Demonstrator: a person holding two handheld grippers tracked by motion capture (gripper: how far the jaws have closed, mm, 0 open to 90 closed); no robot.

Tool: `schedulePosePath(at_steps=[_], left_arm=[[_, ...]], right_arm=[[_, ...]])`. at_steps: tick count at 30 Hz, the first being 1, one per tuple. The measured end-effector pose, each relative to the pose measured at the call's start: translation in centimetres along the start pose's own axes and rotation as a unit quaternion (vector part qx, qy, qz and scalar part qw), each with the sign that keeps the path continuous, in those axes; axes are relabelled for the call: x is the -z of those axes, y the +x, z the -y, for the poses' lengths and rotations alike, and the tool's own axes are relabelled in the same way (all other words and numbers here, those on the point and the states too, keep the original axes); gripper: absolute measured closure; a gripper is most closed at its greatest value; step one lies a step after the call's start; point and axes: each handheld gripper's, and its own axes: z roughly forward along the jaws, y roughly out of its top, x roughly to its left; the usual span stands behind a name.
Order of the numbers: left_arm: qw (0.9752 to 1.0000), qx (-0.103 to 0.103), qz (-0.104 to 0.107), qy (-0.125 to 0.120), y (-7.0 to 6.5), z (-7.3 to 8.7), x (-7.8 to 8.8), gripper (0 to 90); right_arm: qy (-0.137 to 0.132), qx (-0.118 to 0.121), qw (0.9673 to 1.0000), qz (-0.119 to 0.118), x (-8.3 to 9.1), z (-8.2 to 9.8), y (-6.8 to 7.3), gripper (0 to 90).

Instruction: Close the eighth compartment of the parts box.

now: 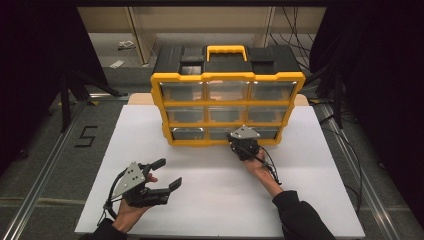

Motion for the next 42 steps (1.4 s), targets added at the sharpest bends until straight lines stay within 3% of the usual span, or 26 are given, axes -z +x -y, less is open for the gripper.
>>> schedulePosePath(at_steps=[31, 42], left_arm=[[1.0000, 0.000, 0.000, -0.002, 0.0, 0.0, 0.1, 19.2], [1.0000, 0.000, 0.000, -0.002, 0.0, 0.0, 0.1, 19.2]], right_arm=[[0.003, -0.007, 1.0000, 0.000, 0.0, -0.1, -0.1, 90.0], [-0.002, -0.026, 0.9994, -0.024, 2.2, -0.2, 0.1, 74.6]])
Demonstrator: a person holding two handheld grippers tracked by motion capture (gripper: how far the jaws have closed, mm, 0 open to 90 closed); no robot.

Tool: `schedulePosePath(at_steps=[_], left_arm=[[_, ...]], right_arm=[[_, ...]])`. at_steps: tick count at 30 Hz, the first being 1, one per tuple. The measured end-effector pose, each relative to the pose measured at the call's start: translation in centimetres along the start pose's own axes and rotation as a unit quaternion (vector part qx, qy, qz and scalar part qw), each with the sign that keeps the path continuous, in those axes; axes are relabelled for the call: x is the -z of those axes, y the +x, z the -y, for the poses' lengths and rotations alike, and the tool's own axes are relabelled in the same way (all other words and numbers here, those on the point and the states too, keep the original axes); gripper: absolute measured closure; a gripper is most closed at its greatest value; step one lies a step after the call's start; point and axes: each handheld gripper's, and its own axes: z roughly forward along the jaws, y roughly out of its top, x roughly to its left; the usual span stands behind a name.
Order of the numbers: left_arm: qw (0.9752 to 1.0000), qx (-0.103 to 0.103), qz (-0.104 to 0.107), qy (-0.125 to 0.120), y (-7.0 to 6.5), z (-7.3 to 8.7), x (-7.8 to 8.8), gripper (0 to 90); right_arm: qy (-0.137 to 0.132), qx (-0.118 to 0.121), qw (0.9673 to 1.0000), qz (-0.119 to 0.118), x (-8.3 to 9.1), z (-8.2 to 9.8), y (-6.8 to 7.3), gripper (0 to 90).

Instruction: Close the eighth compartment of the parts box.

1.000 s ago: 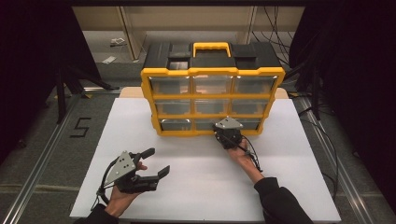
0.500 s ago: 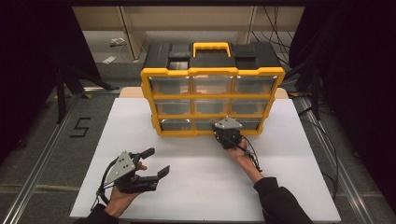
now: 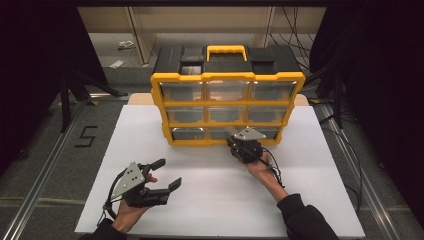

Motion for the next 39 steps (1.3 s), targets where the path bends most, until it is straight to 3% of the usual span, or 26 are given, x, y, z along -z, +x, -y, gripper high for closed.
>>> schedulePosePath(at_steps=[17, 27, 39], left_arm=[[1.0000, 0.000, 0.000, 0.000, 0.0, 0.0, 0.0, 19.2], [1.0000, -0.001, 0.000, 0.000, 0.0, 0.0, 0.0, 19.2], [1.0000, 0.000, 0.000, 0.000, 0.0, 0.0, 0.0, 19.2]], right_arm=[[-0.036, -0.017, 0.9973, -0.062, 4.0, -0.6, 1.2, 43.6], [-0.066, -0.024, 0.9943, -0.079, 6.2, -0.7, 1.9, 37.2], [-0.088, -0.028, 0.9922, -0.084, 7.7, -0.5, 2.2, 32.2]])
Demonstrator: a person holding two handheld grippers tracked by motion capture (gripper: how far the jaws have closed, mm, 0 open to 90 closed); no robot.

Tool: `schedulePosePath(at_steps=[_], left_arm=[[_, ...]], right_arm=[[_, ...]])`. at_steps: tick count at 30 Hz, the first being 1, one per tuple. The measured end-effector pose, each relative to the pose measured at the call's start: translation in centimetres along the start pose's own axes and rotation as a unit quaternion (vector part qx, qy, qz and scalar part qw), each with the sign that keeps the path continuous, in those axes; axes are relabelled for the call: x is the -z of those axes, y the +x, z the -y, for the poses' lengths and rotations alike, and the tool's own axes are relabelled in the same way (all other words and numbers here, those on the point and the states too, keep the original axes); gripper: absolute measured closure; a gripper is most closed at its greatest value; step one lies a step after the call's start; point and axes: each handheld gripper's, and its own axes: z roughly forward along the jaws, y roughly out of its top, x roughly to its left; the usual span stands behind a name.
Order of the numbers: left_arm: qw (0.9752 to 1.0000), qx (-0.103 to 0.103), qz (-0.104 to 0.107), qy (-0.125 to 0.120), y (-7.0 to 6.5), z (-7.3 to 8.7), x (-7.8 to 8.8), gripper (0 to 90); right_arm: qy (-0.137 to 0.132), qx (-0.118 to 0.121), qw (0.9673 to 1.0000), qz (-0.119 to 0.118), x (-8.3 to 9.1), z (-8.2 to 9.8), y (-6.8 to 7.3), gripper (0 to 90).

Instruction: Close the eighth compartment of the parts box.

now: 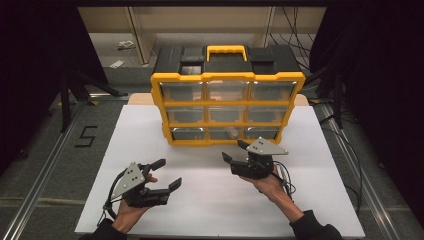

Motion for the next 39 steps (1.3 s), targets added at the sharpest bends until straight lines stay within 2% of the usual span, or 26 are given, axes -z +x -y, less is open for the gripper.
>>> schedulePosePath(at_steps=[14, 28, 39], left_arm=[[1.0000, -0.001, 0.001, -0.001, 0.0, 0.0, 0.0, 19.2], [1.0000, -0.001, 0.000, -0.003, 0.0, -0.1, 0.1, 19.2], [1.0000, 0.000, 0.001, -0.002, 0.0, 0.0, 0.1, 19.2]], right_arm=[[-0.021, 0.002, 0.9998, 0.001, 1.8, 0.2, 0.6, 29.4], [-0.030, 0.006, 0.9995, 0.000, 2.9, 0.7, 0.9, 26.2], [-0.039, 0.001, 0.9993, 0.000, 4.2, 1.0, 0.8, 23.3]])
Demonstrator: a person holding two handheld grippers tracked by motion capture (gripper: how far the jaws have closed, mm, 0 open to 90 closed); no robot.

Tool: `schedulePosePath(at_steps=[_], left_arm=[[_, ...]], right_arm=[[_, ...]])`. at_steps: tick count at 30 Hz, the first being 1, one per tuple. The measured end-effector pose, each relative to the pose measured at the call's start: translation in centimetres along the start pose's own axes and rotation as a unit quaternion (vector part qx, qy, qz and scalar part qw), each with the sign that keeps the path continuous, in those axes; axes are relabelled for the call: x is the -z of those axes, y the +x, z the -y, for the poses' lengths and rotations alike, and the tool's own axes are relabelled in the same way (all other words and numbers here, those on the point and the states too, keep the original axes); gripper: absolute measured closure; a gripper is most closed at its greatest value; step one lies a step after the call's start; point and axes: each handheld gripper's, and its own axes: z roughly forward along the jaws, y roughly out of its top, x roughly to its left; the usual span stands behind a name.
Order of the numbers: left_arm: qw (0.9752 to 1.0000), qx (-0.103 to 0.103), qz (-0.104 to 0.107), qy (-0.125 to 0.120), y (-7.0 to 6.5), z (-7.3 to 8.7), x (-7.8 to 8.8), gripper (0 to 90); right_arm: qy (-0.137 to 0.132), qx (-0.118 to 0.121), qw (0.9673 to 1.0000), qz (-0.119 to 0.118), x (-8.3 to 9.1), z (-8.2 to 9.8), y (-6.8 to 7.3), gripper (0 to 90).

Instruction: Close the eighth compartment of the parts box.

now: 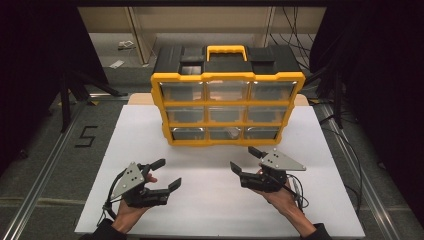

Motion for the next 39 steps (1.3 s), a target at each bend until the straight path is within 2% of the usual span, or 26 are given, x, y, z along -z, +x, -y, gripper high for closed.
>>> schedulePosePath(at_steps=[8, 30, 39], left_arm=[[1.0000, 0.000, 0.000, -0.001, 0.0, 0.0, 0.0, 19.2], [1.0000, 0.000, 0.002, -0.002, 0.0, 0.0, 0.0, 19.1], [1.0000, 0.001, 0.002, -0.005, 0.0, 0.0, 0.0, 19.1]], right_arm=[[-0.005, -0.010, 0.9999, 0.008, 1.0, 0.2, -0.3, 22.5], [-0.009, -0.029, 0.9995, 0.008, 2.9, 1.1, -0.5, 21.8], [-0.017, -0.034, 0.9992, 0.015, 3.8, 1.5, -0.7, 21.8]])
